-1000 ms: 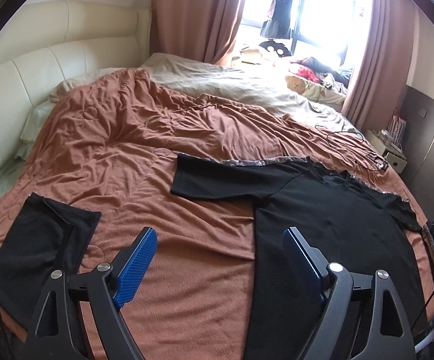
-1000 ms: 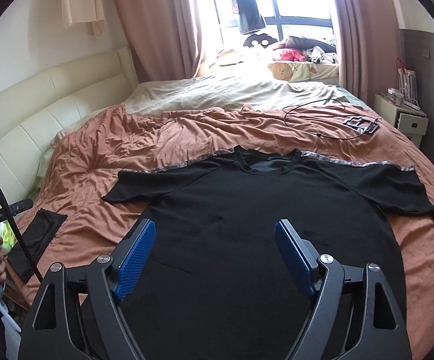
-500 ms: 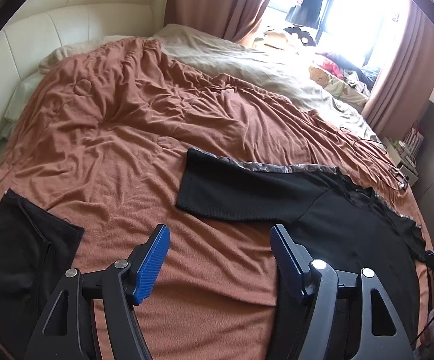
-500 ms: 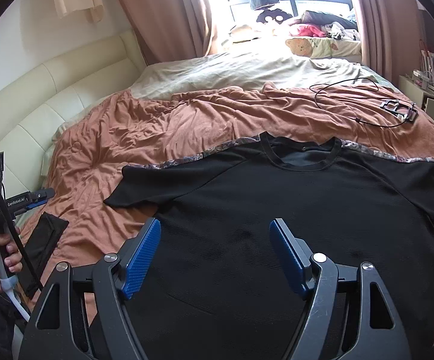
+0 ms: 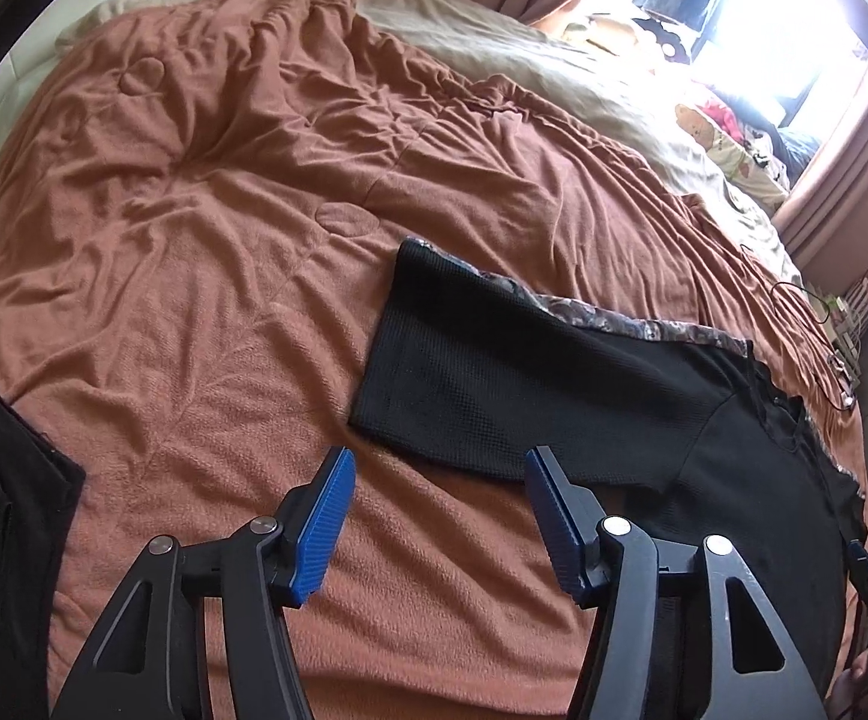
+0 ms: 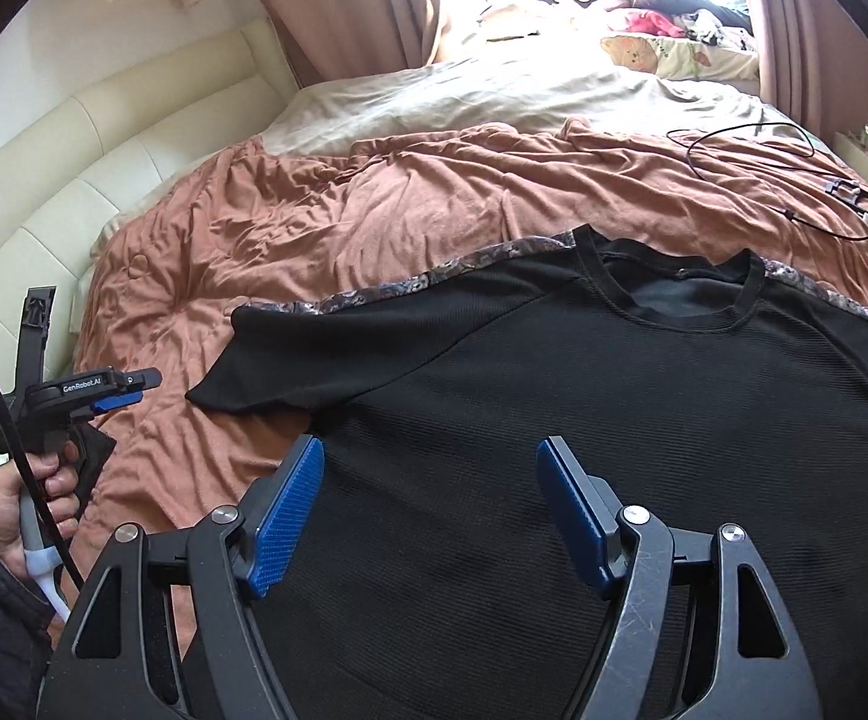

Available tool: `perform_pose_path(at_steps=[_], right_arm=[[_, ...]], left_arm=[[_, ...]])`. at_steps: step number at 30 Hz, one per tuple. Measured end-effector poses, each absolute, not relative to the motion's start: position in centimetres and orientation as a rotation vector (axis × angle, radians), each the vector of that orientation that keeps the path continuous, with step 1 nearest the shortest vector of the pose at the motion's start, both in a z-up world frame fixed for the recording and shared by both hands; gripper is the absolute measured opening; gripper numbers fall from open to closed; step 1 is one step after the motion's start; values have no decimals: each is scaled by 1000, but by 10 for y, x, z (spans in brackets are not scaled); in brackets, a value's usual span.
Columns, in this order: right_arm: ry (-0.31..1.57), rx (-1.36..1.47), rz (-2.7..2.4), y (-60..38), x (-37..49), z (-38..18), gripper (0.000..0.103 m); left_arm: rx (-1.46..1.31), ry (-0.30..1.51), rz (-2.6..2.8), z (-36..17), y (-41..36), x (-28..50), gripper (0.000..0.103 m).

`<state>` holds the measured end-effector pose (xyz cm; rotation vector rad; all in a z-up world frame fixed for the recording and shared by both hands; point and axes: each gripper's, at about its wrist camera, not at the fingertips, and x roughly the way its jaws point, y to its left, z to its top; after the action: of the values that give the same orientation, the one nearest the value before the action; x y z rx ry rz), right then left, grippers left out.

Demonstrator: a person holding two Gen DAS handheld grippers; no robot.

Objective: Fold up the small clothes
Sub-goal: 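Close the left gripper on the T-shirt sleeve and side edge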

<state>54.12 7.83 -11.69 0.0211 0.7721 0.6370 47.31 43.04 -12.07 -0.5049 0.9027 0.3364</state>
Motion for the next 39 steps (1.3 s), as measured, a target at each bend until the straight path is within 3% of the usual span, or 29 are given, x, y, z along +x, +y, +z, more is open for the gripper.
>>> perform_pose_path(at_steps=[5,8,13,22,24,26,31,39], right_arm=[[799,10,648,99,561,-132,72],[823,18,660,111,571,-140,63],[870,54,669,127,587,-154,52],[896,86,676,140,596,-165,52],[892,84,678,140,594,-165,52],[892,86,677,140,595,-167,52],[904,110,674,144,601,-171,51],[952,172,689,166,622,-183,32]], left_arm=[[-534,946,345,-147,441,490,52],[-569,958,346,-159,447,497,44],[-573,988,392,-173,452,502,43],[-660,968,375,-189,465,508,41],[-663,968,392,-189,468,510,29],[-669,964,400,-187,469,509,9],[-620,906,364,-161,462,505,7],[-579,838,296,-116,445,513,6]])
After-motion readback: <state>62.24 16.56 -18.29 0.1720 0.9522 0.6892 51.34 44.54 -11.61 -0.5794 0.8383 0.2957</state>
